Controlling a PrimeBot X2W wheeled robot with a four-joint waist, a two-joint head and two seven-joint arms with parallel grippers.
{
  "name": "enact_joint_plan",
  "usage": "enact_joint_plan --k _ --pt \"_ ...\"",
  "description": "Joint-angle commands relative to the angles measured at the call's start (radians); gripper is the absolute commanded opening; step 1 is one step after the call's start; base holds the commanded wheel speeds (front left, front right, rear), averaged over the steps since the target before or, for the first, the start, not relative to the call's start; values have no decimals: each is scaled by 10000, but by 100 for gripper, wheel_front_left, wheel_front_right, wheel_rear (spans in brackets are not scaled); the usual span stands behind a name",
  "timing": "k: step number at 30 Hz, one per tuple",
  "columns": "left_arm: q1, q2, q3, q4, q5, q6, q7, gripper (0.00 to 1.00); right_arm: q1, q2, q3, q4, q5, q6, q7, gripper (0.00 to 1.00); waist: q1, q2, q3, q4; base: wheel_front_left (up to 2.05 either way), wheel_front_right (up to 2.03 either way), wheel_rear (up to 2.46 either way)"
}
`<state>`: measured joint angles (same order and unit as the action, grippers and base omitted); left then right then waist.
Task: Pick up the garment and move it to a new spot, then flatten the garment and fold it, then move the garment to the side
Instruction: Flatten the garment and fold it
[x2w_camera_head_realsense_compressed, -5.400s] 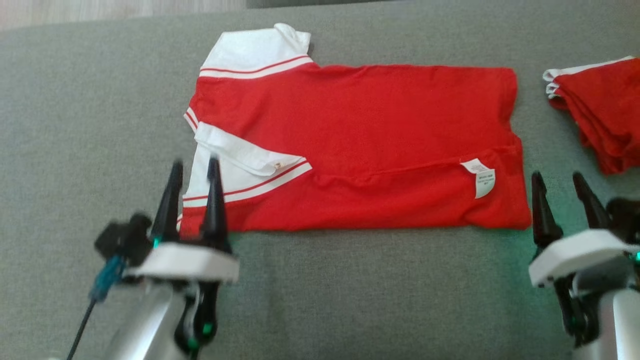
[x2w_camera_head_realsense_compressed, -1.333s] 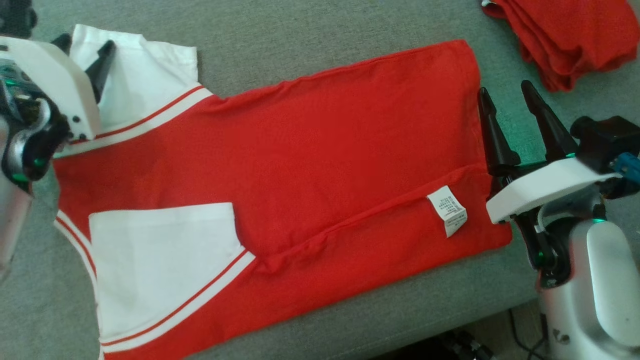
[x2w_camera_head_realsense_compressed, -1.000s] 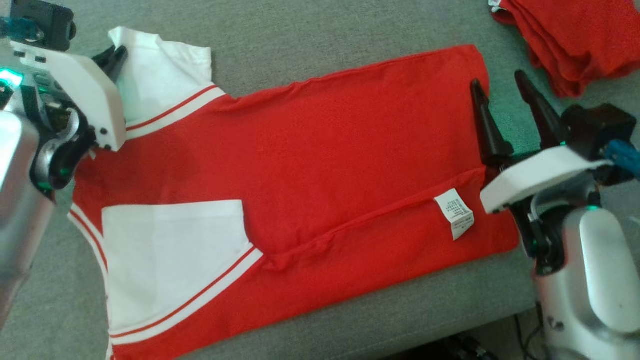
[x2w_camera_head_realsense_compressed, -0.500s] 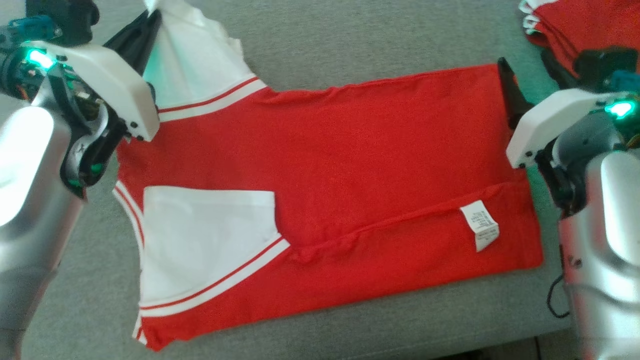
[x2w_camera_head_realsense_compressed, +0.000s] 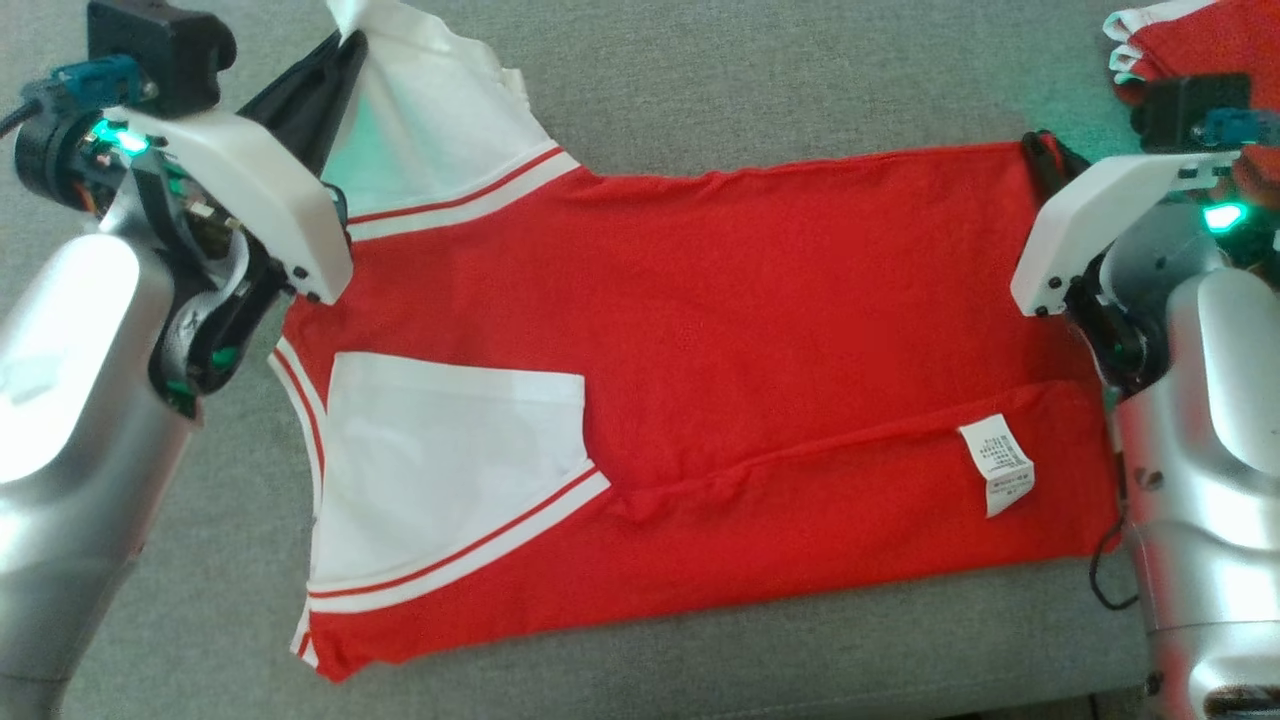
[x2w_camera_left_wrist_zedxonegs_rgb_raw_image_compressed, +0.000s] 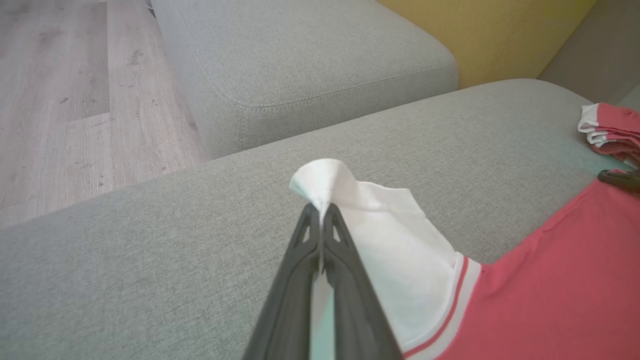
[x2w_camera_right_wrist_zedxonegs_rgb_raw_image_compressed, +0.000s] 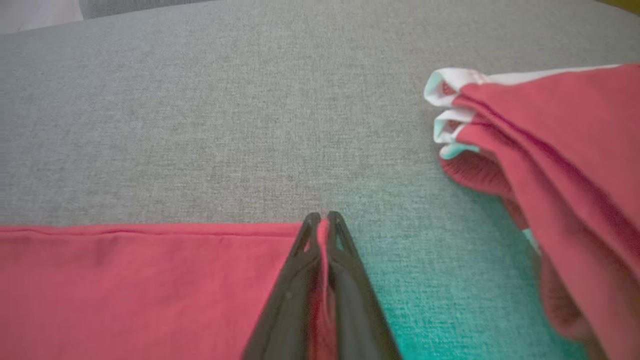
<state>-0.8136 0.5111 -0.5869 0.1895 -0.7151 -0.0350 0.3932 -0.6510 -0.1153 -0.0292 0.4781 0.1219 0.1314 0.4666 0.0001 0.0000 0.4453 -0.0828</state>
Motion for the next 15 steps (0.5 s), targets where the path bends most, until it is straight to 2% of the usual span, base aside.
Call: enact_joint_plan --k 1,9,15 --pt "-218 352 419 -325 -73 43 -132 0 -233 -86 222 -260 87 -7 -174 0 -1 0 -49 5 0 0 0" --pt "257 334 528 -490 -223 62 -643 0 -137 -233 484 -163 117 -7 -1218 0 -1 0 -568 63 0 0 0" --pt "2012 440 595 -1615 -520 360 -1370 0 1250 -505 722 -834 315 -7 -2043 0 -1 0 -1497 219 0 0 0"
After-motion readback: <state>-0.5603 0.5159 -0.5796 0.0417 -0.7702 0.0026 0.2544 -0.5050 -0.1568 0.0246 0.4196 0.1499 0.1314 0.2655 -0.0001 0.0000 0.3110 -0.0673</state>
